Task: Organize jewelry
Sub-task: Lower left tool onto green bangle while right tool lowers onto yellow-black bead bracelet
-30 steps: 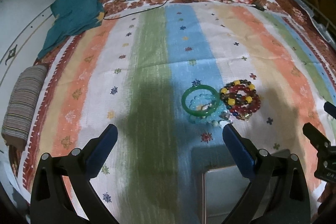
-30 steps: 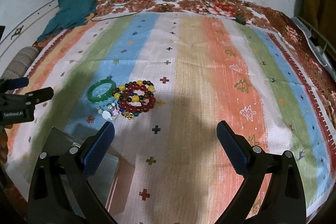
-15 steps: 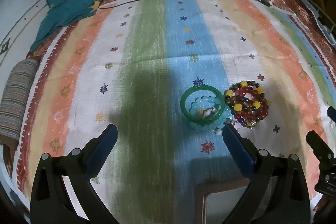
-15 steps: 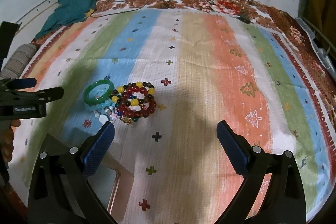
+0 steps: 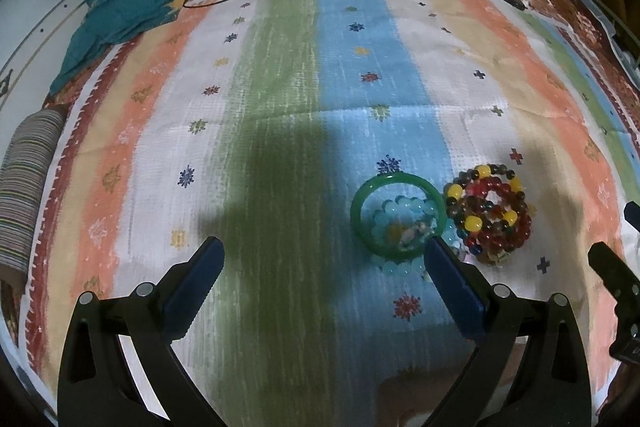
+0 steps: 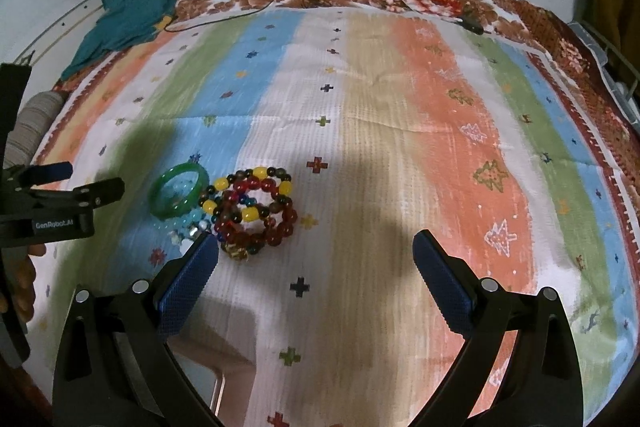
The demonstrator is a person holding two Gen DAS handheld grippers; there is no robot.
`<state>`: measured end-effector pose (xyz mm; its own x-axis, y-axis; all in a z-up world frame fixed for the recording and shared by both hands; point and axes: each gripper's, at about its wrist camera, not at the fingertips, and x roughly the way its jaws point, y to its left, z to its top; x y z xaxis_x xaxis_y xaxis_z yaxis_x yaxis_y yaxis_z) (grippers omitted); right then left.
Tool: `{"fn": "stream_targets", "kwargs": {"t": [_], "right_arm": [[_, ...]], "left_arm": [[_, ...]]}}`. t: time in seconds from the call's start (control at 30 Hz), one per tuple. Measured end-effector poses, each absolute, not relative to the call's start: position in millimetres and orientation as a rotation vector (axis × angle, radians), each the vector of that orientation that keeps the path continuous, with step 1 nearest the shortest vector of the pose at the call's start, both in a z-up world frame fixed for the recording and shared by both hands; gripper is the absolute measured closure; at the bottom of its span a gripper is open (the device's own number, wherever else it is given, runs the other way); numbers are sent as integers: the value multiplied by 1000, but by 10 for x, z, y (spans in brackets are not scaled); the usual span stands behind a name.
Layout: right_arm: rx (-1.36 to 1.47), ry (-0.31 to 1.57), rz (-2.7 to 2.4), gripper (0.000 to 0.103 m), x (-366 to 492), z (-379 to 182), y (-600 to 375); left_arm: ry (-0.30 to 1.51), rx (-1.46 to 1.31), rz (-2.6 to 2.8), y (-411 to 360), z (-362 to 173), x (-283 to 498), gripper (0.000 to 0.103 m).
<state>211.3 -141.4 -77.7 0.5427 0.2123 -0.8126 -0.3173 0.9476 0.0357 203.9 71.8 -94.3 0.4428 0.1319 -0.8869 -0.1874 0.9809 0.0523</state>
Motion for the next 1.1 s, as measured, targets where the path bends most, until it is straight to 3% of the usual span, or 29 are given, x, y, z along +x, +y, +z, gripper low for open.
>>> {"fn": "stream_targets", "kwargs": {"t": [1.07,1.1], "right_arm": [[-114,1032,305,5,2656,-1144,-1179],[-115,1033,303,10,2665,-1155,-1176]], "left_arm": [[1157,-101,180,867,-1311,2440,9],[1159,-100,182,877,-1327,2450,9]]}}
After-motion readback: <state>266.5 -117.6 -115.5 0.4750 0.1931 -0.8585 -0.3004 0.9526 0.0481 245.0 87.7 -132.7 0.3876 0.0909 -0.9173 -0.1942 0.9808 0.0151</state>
